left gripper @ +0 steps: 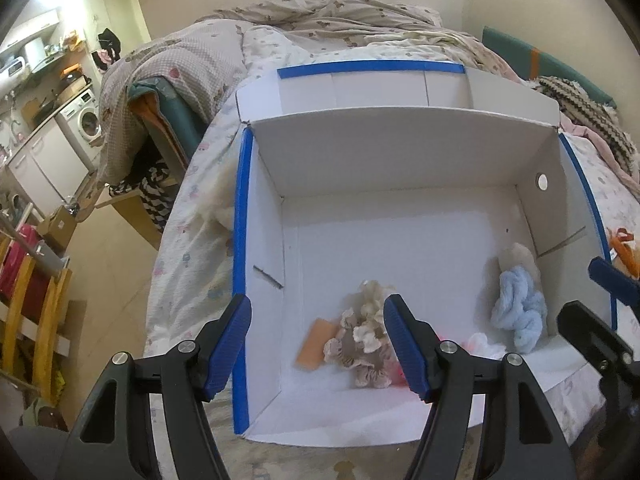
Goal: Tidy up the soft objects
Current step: 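Raise both tools out of the box and back away, then lower the right tool to the beige translucent cone and grasp it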
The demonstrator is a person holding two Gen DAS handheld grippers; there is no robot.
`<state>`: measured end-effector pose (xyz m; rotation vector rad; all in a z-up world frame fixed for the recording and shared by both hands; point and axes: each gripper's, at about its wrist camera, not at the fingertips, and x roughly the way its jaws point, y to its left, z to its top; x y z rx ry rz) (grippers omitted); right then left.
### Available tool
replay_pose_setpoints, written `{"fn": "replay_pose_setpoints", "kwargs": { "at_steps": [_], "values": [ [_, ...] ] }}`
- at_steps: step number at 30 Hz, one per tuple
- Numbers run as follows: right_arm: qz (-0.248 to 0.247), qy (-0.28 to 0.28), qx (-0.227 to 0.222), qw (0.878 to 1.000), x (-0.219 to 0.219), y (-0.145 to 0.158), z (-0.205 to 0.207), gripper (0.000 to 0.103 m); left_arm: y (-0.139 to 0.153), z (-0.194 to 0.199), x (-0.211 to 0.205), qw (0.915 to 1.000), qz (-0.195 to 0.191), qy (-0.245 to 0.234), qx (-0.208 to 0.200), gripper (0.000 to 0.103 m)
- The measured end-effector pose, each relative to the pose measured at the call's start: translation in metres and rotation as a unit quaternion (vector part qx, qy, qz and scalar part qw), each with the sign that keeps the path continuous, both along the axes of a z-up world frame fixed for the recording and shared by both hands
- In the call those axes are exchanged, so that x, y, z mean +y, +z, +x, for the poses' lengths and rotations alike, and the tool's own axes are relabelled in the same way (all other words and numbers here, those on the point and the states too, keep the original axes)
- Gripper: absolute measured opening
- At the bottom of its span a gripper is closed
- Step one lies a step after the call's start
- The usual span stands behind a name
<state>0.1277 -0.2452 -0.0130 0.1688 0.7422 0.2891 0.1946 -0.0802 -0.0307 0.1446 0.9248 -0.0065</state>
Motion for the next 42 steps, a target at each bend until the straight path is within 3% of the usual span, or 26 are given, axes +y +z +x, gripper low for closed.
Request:
{"fn": "replay_pose_setpoints", "kwargs": {
  "at_steps": [14,24,31,35,42],
  "values": [
    [0.026,0.01,0.032,0.999,0.014,-0.006,-0.043,0.098,-0.004,-0.042,0.03,0.9994,-0.029,0.004,0.016,0.066],
    [0.082,0.042,0.111,0.989,0.021,-0.031,-0.057,0.098,-0.021,-0.071,0.055,0.9987,-0.041,0.018,0.023,0.072],
    [0.062,0.045,0.143,0.987,0.031,-0.047,-0.057,0.098,-0.036,-0.076,0.061,0.9978,-0.046,0.024,0.041,0.072],
    [0.051,0.033,0.158,0.986,0.03,-0.057,-0.053,0.098,-0.049,-0.074,0.074,0.9943,-0.061,0.051,0.071,0.072],
    [-0.019,0.046,0.198,0.979,0.053,-0.084,-0.044,0.098,-0.069,-0.069,0.09,0.9847,-0.091,0.094,0.115,0.072]
  ]
}}
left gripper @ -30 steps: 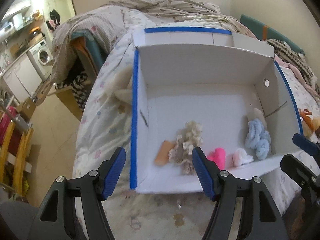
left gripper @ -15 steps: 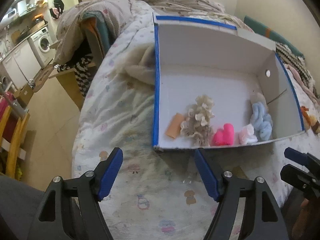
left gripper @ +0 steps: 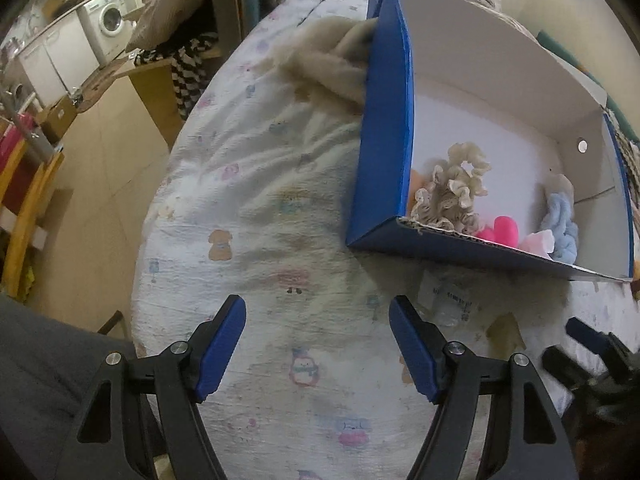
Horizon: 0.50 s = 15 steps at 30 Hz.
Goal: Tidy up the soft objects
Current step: 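Lower the right tool to the beige translucent cone and grasp it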
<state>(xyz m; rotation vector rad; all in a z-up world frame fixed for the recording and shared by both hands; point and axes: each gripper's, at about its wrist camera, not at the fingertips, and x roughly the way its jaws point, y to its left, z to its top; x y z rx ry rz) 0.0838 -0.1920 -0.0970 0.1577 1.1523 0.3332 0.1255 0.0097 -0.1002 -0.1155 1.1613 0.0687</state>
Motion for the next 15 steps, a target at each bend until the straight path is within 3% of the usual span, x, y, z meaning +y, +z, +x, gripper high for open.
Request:
{"fn": "replay_pose_setpoints", "kwargs": {
  "at_steps": [3,5,7,12,14,15],
  "values": [
    [-0.021,0.025,0.0,0.999,0.015,-0.006,0.001,0.095,0.001,0.001,-0.002,1.0,-0.003,-0.003,0.0,0.072],
    [-0.041,0.042,0.007,0.998,0.025,-0.013,0.002,0.086,0.002,0.002,-0.003,1.0,-0.007,-0.003,0.0,0.072],
    [-0.06,0.047,0.014,0.997,0.03,-0.022,0.003,0.084,0.002,0.002,-0.003,0.9999,-0.01,-0.004,0.0,0.072],
    [-0.084,0.038,0.029,0.995,0.03,-0.038,0.011,0.062,0.003,0.003,-0.002,0.9997,-0.025,-0.003,0.004,0.072],
    [-0.087,0.037,0.034,0.995,0.03,-0.043,0.015,0.038,0.003,0.003,-0.003,0.9996,-0.026,-0.005,0.005,0.072],
    [-0.086,0.039,0.036,0.995,0.03,-0.044,0.015,0.036,0.003,0.003,-0.003,0.9996,-0.025,-0.005,0.006,0.072]
  ]
}}
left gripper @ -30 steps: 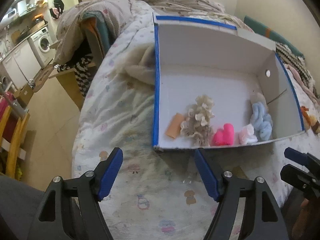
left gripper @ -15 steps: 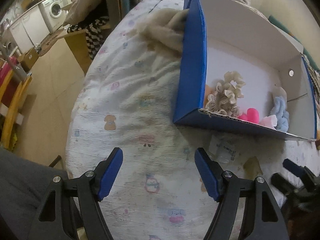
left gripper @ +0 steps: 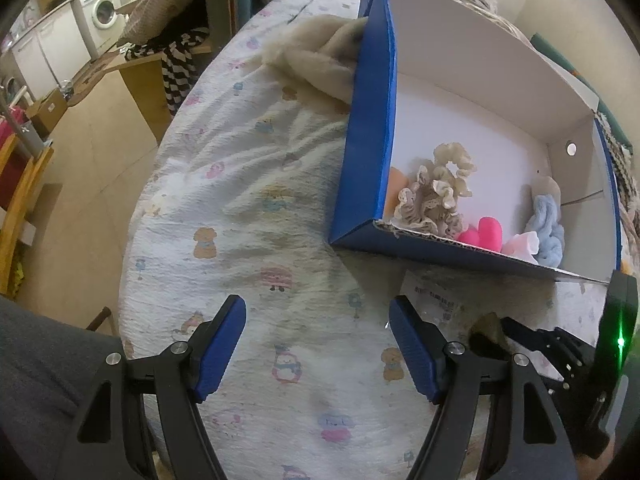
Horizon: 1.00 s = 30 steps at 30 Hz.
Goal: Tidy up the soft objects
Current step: 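Lower the right tool to the beige translucent cone and grasp it, then lower the left tool to the clear plastic bag and grasp it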
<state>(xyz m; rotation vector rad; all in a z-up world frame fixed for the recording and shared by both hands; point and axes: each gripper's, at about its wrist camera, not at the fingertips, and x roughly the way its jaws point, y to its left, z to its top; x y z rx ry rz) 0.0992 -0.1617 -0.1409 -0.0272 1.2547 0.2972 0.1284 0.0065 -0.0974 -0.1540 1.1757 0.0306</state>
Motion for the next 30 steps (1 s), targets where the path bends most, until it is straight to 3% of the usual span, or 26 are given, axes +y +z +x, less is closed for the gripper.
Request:
{"fn": "replay_pose_setpoints", "kwargs": {
  "at_steps": [7,15,22,30],
  "values": [
    [0.02,0.014,-0.011,1.0,0.001,0.011,-0.004,0.017,-0.007,0.001,-0.005,0.9999,0.004,-0.008,0.015,0.072],
    [0.083,0.004,-0.025,0.996,-0.024,0.051,-0.013,0.016,-0.011,0.002,-0.013,0.9994,0.019,-0.024,0.016,0.072],
    [0.12,-0.01,-0.101,0.988,-0.05,0.103,-0.035,0.016,-0.014,0.003,-0.016,0.9991,0.023,-0.03,0.019,0.072],
    [0.137,-0.055,-0.121,0.982,-0.069,0.101,-0.035,0.016,-0.023,0.01,-0.043,0.9954,0.029,-0.086,0.032,0.072]
  ]
}}
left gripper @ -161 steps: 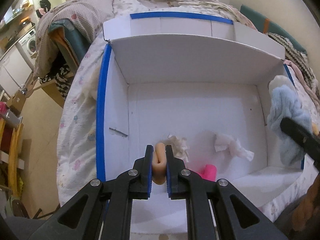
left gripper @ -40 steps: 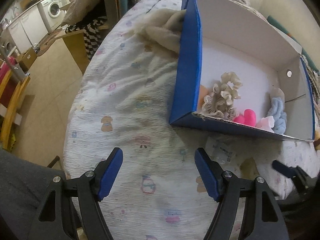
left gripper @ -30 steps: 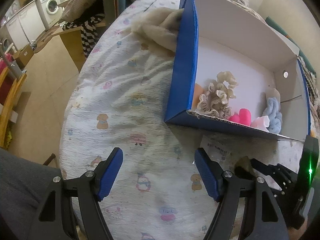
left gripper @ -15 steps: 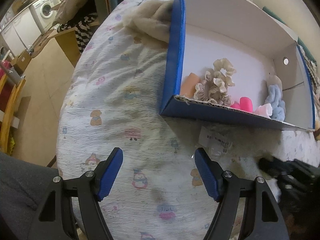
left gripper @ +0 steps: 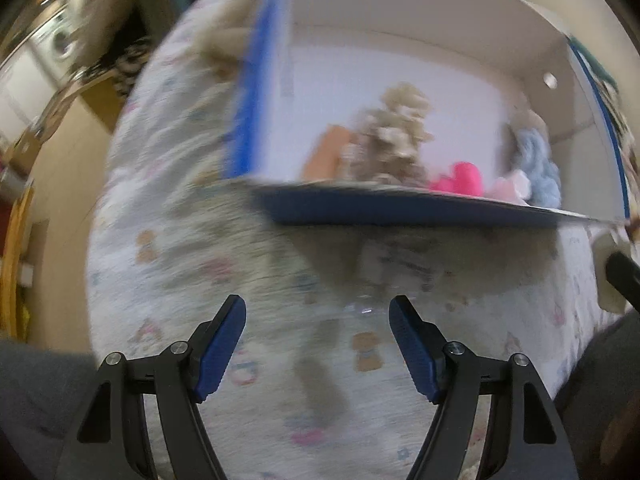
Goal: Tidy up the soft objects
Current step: 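Lower the left tool to the clear plastic bag and grasp it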
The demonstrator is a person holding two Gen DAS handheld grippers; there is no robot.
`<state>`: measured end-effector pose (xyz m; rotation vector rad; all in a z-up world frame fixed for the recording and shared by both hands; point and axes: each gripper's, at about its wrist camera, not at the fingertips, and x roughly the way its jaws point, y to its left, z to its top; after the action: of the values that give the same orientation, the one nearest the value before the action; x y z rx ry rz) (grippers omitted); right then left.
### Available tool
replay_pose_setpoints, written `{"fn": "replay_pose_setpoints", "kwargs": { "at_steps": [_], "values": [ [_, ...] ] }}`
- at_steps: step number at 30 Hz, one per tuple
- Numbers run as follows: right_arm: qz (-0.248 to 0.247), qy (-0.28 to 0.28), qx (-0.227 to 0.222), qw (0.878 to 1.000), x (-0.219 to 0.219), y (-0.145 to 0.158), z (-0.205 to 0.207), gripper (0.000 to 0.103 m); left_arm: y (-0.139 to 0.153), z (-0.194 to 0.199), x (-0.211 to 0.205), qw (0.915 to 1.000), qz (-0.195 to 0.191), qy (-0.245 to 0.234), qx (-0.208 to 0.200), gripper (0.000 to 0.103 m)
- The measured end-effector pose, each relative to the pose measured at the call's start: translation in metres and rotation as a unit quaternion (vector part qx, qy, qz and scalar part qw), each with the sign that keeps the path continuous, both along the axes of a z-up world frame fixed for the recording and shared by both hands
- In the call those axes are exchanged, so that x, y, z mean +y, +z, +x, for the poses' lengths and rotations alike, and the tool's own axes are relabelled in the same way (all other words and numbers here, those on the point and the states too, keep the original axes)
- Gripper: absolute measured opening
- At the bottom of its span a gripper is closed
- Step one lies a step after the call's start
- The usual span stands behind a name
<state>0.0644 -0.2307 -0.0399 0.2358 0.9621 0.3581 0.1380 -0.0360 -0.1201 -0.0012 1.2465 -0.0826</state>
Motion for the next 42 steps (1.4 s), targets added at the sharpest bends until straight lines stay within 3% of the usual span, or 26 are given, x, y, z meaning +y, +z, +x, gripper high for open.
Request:
{"fn": "replay_pose_setpoints", "kwargs": {
  "at_steps": [5,20,21,23,25,26,31,42],
  "values": [
    [-0.005,0.008,-0.001,1.0,0.008,-0.007,-0.002,0.016,-0.006,0.017,-0.035,0.9979,0.006,-0.064,0.002,0.072],
    [-0.01,-0.005,0.01,1.0,0.006,-0.015,0.003,0.016,-0.046,0.055,-0.057,0.9958,0.009,-0.081,0.04,0.071],
    [-0.01,-0.003,0.01,1.0,0.007,-0.015,0.004,0.016,-0.045,0.055,-0.057,0.9958,0.012,-0.084,0.037,0.067],
    [-0.012,-0.002,0.01,1.0,0.009,-0.016,0.006,0.016,-0.044,0.054,-0.056,0.9957,0.012,-0.086,0.034,0.046],
    [-0.015,0.0,0.01,1.0,0.011,-0.017,0.007,0.016,-0.045,0.05,-0.054,0.9955,0.009,-0.087,0.037,0.038],
    [-0.018,0.0,0.009,1.0,0.011,-0.017,0.008,0.016,-0.044,0.049,-0.053,0.9952,0.009,-0.09,0.037,0.029],
    [-0.016,-0.006,0.01,1.0,0.009,-0.017,0.01,0.016,-0.042,0.048,-0.047,0.9954,0.005,-0.089,0.037,0.012],
    [-0.022,-0.001,0.003,1.0,0.011,-0.016,0.007,0.016,-0.026,0.014,-0.024,0.9977,0.004,-0.06,0.03,0.012]
  ]
}}
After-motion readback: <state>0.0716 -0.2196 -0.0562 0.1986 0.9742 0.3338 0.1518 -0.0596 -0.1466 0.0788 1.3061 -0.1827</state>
